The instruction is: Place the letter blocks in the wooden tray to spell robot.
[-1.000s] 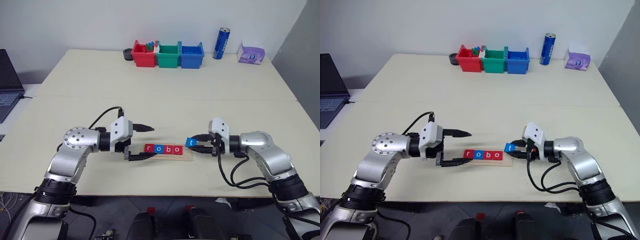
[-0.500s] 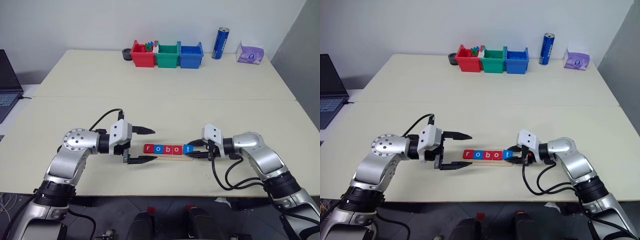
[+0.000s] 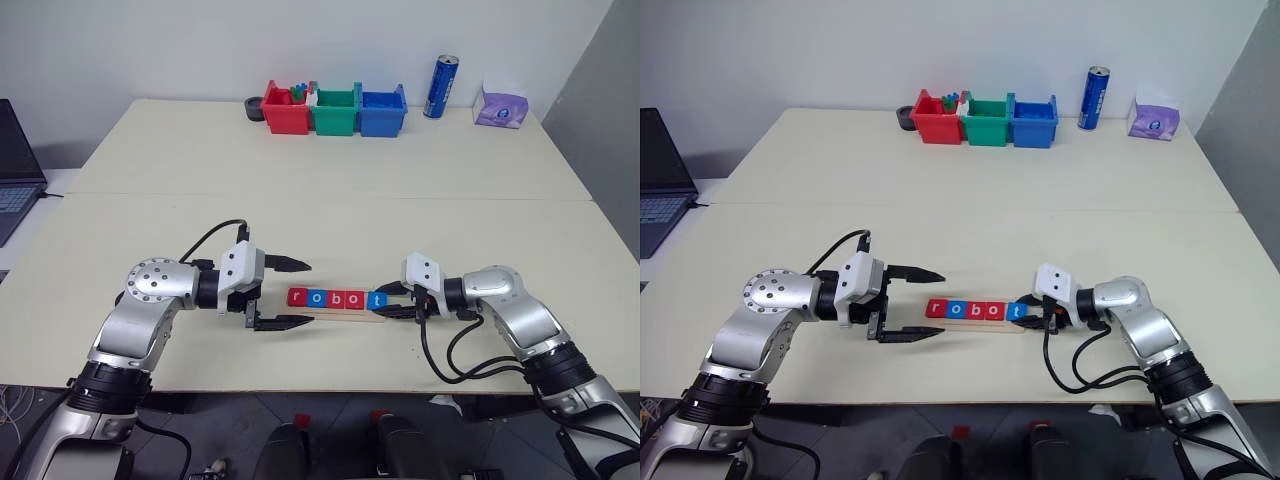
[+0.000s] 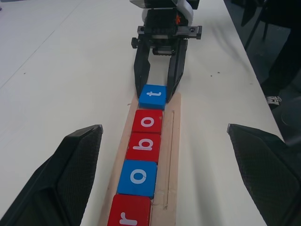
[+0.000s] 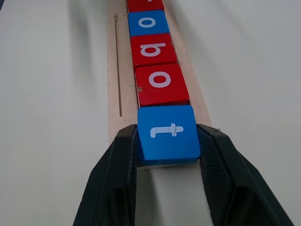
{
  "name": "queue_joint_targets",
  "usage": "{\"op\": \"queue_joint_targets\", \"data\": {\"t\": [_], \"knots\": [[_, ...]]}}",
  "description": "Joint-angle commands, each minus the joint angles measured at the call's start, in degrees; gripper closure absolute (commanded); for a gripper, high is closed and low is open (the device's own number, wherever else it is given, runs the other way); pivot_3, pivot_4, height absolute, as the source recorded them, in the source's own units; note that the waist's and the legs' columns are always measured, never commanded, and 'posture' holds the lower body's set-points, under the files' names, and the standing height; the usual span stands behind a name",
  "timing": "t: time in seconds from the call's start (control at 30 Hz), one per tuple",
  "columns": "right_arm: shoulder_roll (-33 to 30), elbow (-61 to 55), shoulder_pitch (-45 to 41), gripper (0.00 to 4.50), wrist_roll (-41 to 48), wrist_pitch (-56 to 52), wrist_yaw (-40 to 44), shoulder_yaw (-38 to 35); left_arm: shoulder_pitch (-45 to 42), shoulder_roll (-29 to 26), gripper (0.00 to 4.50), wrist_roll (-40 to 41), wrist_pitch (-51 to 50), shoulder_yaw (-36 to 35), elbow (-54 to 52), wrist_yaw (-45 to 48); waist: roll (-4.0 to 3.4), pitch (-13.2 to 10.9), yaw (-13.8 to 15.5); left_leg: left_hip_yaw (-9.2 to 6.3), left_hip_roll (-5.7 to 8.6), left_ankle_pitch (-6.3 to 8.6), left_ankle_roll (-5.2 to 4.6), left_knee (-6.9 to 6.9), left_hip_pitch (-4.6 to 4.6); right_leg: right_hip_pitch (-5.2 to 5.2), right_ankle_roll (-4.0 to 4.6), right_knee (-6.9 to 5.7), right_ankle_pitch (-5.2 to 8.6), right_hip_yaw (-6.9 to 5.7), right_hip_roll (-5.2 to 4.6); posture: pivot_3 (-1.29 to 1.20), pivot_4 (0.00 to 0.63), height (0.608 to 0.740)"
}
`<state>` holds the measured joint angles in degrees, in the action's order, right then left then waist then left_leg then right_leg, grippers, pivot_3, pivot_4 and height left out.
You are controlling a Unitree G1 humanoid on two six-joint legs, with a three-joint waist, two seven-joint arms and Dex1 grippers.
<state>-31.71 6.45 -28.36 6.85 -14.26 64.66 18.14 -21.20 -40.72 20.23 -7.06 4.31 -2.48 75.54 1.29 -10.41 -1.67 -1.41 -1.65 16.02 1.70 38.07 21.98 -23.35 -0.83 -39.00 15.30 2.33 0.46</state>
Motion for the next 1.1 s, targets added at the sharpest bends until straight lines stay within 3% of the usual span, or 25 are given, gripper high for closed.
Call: {"op": "queue_joint_targets", "data": {"t": [0.03,0.23,0.27,0.47,0.5,0.67,0.77,1.1], "knots": [[0.4,-0.1,-1.2,3.05,-0.6,1.5,0.3,0.1,-1.0,-0.3,0.0,0.6,0.7,-0.6,-1.5,0.1,0.0,0.0,0.0,0.0,0.0,0.0,0.0,0.0,0.0,0.0,0.0,0.0,0.0,0.0,0.0,0.0,0.15,0.74],[0.9,0.6,-1.8,3.05,-1.0,1.7,0.8,-0.2,-1.2,-0.3,0.0,0.6,0.5,-0.5,-1.8,0.0,0.0,0.0,0.0,0.0,0.0,0.0,0.0,0.0,0.0,0.0,0.0,0.0,0.0,0.0,0.0,0.0,0.15,0.74],[0.9,0.6,-1.9,2.3,-1.0,1.6,0.9,-0.3,-1.2,-0.3,0.0,0.6,0.5,-0.5,-1.8,0.1,0.0,0.0,0.0,0.0,0.0,0.0,0.0,0.0,0.0,0.0,0.0,-0.01,0.0,-0.01,0.0,0.0,0.15,0.74],[0.8,-0.4,-1.9,0.22,1.2,-1.9,1.5,-1.6,-1.7,0.1,0.0,0.3,0.9,-0.1,-1.3,0.0,0.0,0.0,0.0,-0.01,0.0,0.0,0.0,0.0,0.0,0.0,0.0,-0.01,0.0,0.0,0.0,0.0,0.15,0.74],[0.7,-0.9,-1.9,0.02,2.2,-3.4,1.3,-2.7,-1.7,0.2,0.0,0.3,0.9,-0.1,-1.2,0.0,0.0,0.0,0.0,-0.01,-0.01,0.0,0.0,0.0,0.0,0.0,0.0,-0.01,0.0,-0.01,0.0,0.0,0.15,0.74],[-0.5,-1.3,-2.0,0.02,5.6,-8.2,0.0,-7.2,-1.9,0.4,0.0,0.3,1.1,-0.1,-0.9,0.2,0.0,0.0,0.0,-0.02,-0.01,0.0,0.0,0.0,0.0,0.0,0.01,-0.01,-0.01,0.0,-0.01,0.0,0.15,0.74],[-1.6,-1.9,-0.6,0.63,5.8,-8.4,0.3,-8.0,-1.9,0.5,0.0,0.3,1.2,-0.1,-0.8,0.2,0.0,0.0,0.0,-0.01,0.0,0.0,0.0,0.0,0.0,0.0,0.01,-0.01,0.0,0.0,-0.01,0.0,0.15,0.74],[-2.9,-5.1,3.0,4.19,5.2,-6.4,1.2,-6.2,-2.3,0.4,0.0,0.2,1.3,-0.1,-0.2,0.5,0.0,0.0,0.0,0.0,0.0,0.0,0.0,0.0,-0.02,0.0,0.0,-0.03,0.0,0.01,0.0,0.0,0.15,0.74]]}}
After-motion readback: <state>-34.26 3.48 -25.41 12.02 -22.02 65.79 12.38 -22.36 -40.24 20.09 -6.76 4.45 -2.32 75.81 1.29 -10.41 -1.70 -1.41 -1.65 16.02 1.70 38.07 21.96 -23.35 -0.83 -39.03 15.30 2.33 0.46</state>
